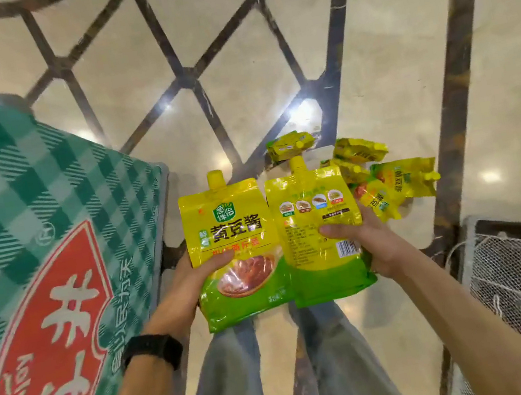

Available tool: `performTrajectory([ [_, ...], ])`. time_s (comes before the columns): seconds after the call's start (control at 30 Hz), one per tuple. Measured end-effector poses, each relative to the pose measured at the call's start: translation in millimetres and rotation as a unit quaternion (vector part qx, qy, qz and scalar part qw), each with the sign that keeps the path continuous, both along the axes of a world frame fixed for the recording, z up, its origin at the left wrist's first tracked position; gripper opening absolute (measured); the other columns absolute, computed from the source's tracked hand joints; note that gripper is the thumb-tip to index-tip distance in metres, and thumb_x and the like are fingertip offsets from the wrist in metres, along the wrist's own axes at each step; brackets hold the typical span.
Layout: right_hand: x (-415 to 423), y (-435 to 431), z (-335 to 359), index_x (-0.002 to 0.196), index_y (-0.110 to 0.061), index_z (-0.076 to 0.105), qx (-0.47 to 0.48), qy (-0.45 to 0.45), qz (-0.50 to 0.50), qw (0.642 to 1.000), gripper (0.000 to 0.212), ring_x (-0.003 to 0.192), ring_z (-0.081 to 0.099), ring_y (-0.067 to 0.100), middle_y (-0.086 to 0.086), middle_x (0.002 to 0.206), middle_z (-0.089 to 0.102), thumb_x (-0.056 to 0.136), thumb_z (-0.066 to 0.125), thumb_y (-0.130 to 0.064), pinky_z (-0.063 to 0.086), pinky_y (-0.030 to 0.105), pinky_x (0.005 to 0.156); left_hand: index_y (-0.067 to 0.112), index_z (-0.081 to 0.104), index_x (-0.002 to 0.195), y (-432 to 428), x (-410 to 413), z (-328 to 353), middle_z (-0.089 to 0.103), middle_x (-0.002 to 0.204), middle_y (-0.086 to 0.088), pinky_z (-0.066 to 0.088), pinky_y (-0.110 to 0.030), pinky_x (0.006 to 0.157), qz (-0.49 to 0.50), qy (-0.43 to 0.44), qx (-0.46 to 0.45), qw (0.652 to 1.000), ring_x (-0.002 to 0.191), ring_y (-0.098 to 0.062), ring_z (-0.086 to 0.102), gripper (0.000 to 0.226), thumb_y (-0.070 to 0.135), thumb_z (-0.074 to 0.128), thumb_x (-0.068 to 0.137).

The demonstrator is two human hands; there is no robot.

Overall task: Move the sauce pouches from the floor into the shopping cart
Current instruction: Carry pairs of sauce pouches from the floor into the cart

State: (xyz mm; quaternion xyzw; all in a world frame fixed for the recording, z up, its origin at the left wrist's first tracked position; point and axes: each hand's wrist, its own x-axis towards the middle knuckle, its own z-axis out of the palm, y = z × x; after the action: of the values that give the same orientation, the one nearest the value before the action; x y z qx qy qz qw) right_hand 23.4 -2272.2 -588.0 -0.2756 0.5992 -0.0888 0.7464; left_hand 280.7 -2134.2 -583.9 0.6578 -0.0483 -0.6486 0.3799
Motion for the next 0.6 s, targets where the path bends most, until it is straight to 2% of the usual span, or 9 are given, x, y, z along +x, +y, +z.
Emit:
performTrajectory([
  [0.07,-11,10,62,0.118,-0.021,0.06,-0.007,-0.002,-0.029,1.0,0.053,0.082,0.075,0.022,0.002,0.095,0.078,0.073,0.076,0.001,0.061,0.04,0.071,0.032,0.068,0.118,-2,-6,53,0.075,0.117,-0.001,0.053,-0.046,0.097,-0.022,0.007,-0.029,0.999,0.11,-0.028,0.071,0.067,0.039,0.089,0.054],
  [0.13,-21,23,115,0.122,-0.022,0.059,-0.025,-0.008,-0.056,0.998,0.059,0.085,0.075,0.024,0.005,0.101,0.077,0.069,0.078,-0.002,0.061,0.039,0.068,0.029,0.067,0.12,-4,-12,98,0.075,0.117,-0.002,0.054,-0.045,0.095,-0.05,0.017,-0.056,0.997,0.108,-0.028,0.072,0.078,0.044,0.092,0.047],
  [0.2,-29,39,159,0.123,-0.022,0.058,-0.057,-0.004,-0.083,0.995,0.062,0.088,0.074,0.025,0.006,0.105,0.076,0.067,0.078,-0.004,0.061,0.041,0.072,0.027,0.067,0.117,-5,-15,131,0.076,0.114,-0.003,0.055,-0.041,0.09,-0.08,0.028,-0.089,0.992,0.103,-0.026,0.073,0.085,0.047,0.096,0.039],
  [0.27,-35,61,193,0.127,-0.018,0.057,-0.089,0.003,-0.121,0.989,0.069,0.096,0.073,0.029,0.009,0.109,0.075,0.063,0.081,-0.008,0.059,0.043,0.08,0.025,0.069,0.117,-4,-15,157,0.076,0.115,-0.006,0.054,-0.043,0.091,-0.108,0.052,-0.111,0.987,0.103,-0.028,0.074,0.088,0.047,0.097,0.037],
  [0.33,-40,85,220,0.127,-0.015,0.058,-0.118,0.013,-0.154,0.981,0.073,0.1,0.071,0.031,0.01,0.109,0.075,0.06,0.084,-0.007,0.058,0.042,0.081,0.02,0.069,0.12,-4,-15,176,0.076,0.115,-0.009,0.056,-0.045,0.093,-0.147,0.067,-0.131,0.978,0.103,-0.031,0.073,0.094,0.047,0.098,0.035],
  [0.37,-41,98,232,0.124,-0.014,0.059,-0.13,0.014,-0.174,0.976,0.069,0.097,0.072,0.029,0.008,0.106,0.076,0.061,0.084,-0.006,0.059,0.04,0.078,0.019,0.069,0.12,-3,-16,186,0.076,0.113,-0.009,0.059,-0.043,0.088,-0.167,0.064,-0.141,0.974,0.101,-0.03,0.074,0.091,0.044,0.098,0.037],
  [0.43,-47,123,252,0.117,-0.017,0.06,-0.154,0.006,-0.221,0.963,0.055,0.087,0.075,0.023,0.004,0.097,0.078,0.067,0.078,-0.001,0.06,0.035,0.068,0.017,0.07,0.116,-5,-19,205,0.078,0.108,-0.008,0.062,-0.032,0.074,-0.199,0.064,-0.166,0.964,0.094,-0.026,0.076,0.07,0.031,0.092,0.051],
  [0.5,-52,148,269,0.114,-0.019,0.061,-0.171,-0.009,-0.264,0.949,0.051,0.083,0.075,0.022,0.005,0.095,0.078,0.068,0.075,-0.001,0.061,0.034,0.064,0.017,0.069,0.118,-5,-26,225,0.077,0.109,-0.008,0.061,-0.028,0.07,-0.24,0.062,-0.189,0.95,0.092,-0.025,0.076,0.057,0.024,0.081,0.063],
  [0.6,-64,191,281,0.116,-0.017,0.06,-0.191,-0.02,-0.327,0.925,0.056,0.085,0.075,0.024,0.008,0.101,0.077,0.064,0.076,-0.004,0.061,0.035,0.064,0.018,0.065,0.124,-5,-43,249,0.077,0.113,-0.007,0.061,-0.03,0.071,-0.314,0.054,-0.207,0.925,0.097,-0.027,0.075,0.076,0.036,0.088,0.054],
])
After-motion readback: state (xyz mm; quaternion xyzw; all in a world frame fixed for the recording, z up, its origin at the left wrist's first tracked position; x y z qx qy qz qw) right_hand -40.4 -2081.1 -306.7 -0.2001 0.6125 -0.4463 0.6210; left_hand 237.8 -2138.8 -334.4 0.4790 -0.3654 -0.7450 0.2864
